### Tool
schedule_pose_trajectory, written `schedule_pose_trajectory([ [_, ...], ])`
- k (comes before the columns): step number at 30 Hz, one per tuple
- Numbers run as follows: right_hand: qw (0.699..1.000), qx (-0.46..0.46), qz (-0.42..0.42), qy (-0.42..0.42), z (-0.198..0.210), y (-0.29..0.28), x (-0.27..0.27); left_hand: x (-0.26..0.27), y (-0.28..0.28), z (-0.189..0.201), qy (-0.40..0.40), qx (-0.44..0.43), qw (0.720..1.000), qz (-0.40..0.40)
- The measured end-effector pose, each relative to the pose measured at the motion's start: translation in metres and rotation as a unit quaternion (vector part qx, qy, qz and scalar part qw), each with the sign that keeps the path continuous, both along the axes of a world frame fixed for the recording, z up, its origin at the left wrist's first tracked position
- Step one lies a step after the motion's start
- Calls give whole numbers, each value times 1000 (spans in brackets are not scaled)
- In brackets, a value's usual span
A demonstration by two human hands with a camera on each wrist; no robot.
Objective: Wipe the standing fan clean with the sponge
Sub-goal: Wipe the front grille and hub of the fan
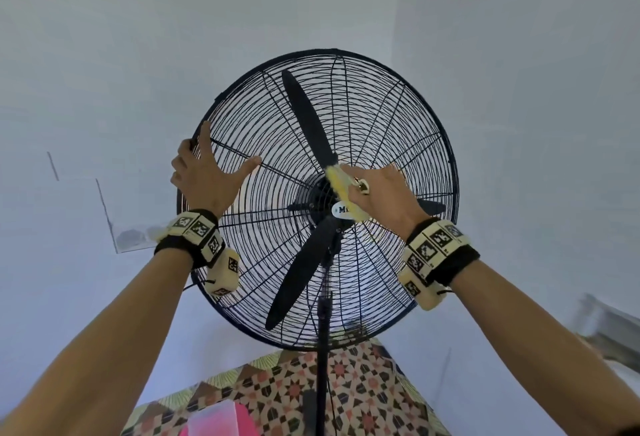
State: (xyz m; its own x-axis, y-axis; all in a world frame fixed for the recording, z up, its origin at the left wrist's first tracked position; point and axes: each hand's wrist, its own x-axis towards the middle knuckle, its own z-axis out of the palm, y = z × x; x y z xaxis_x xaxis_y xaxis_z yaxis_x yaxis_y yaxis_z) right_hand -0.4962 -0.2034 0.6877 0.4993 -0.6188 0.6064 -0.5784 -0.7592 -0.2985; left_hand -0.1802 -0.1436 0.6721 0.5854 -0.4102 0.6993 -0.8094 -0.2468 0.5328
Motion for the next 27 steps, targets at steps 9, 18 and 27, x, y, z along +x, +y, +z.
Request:
schedule_pose_trajectory([
  [9,997,-59,-4,-42,56,30,40,7,10,1,6,1,1000,-23],
  [18,950,-306,1,-57,156,25,161,21,15,6,50,10,997,-61],
  [27,937,-311,-63,147,145,17,200,41,14,7,97,5,984,-147],
])
